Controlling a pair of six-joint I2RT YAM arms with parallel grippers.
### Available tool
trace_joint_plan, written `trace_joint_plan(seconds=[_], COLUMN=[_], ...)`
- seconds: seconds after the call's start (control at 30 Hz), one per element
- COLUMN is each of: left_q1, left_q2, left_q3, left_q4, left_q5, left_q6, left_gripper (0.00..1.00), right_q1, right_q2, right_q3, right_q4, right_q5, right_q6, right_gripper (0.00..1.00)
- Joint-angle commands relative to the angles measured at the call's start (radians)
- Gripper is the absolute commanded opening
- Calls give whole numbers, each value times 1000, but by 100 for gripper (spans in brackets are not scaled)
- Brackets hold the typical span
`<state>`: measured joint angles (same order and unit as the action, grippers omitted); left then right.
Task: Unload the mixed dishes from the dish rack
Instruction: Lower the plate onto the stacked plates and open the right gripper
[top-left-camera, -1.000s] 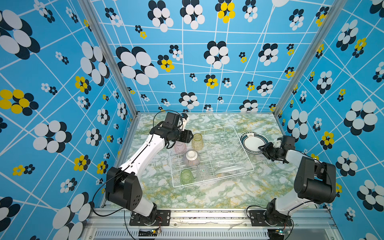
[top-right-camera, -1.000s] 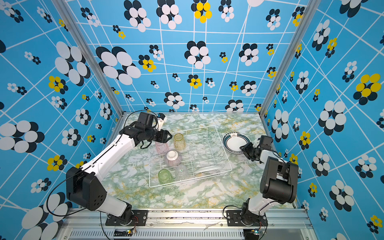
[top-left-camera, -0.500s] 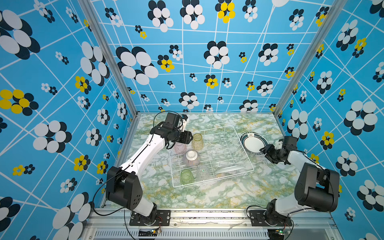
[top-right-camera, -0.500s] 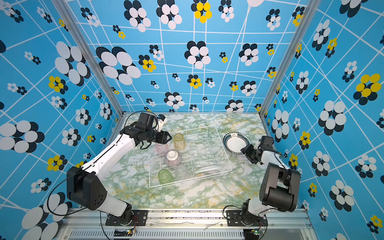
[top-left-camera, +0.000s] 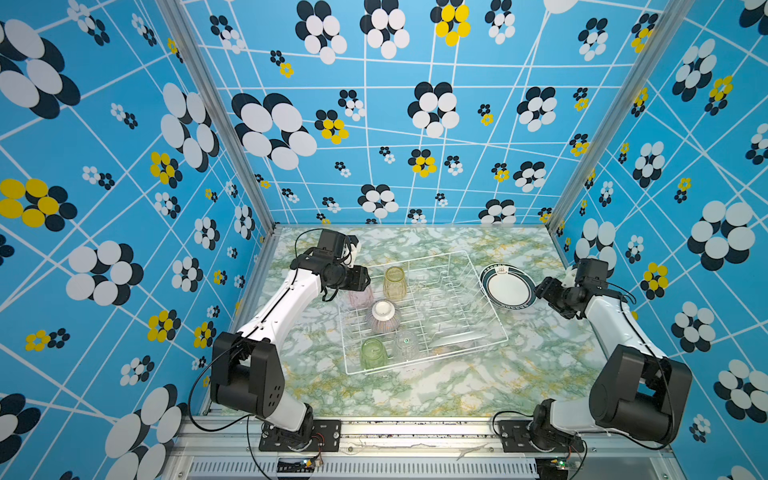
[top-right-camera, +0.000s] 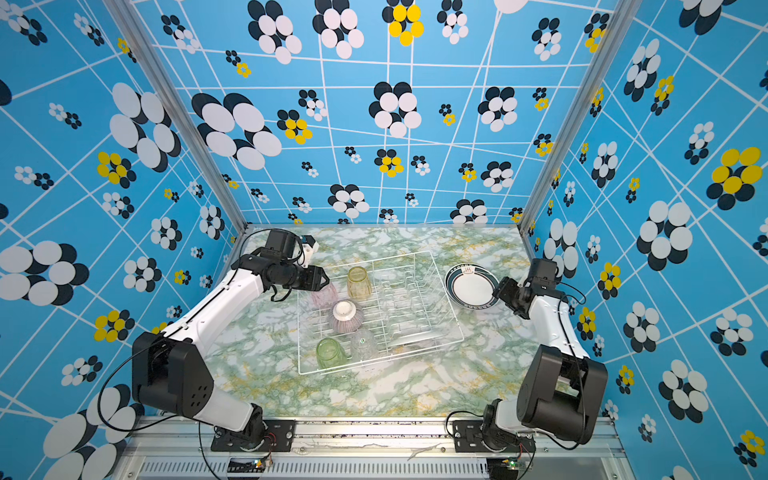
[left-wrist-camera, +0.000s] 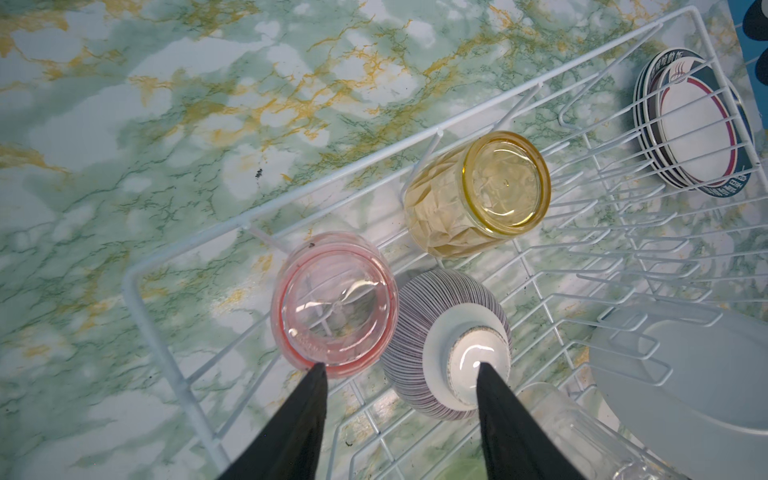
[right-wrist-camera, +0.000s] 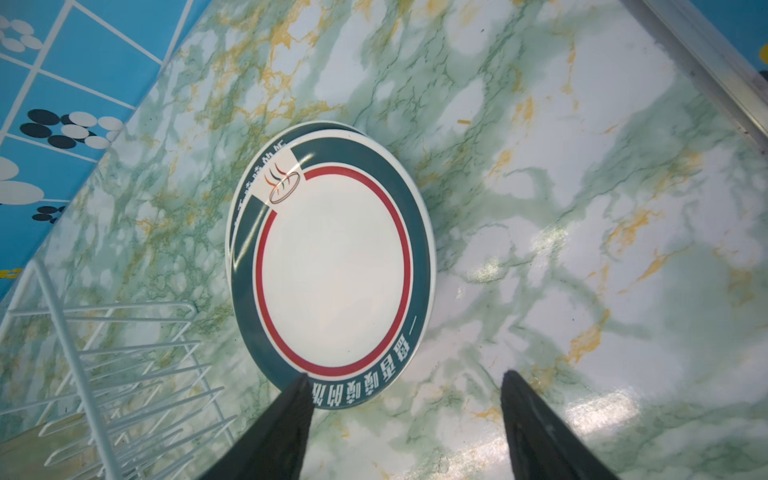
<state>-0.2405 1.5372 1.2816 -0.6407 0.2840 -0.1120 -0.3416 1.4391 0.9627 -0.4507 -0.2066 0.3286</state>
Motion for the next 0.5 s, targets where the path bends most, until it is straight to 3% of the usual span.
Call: trace_joint_plan(seconds=[0.0,0.47], left_q1=[3,43], left_q2=[3,2], left_q3=[0,-21], left_q4=[-16,-4], left_q5=[12,11], left_q6=[-3,-14], left_gripper=[59,59], right_q1=[1,96], right_q2=[52,222], right_q3=[27,150], right_q4=[-42,-69], right_q5=[31,108], right_q6=[-12,-22], right_gripper=[75,76])
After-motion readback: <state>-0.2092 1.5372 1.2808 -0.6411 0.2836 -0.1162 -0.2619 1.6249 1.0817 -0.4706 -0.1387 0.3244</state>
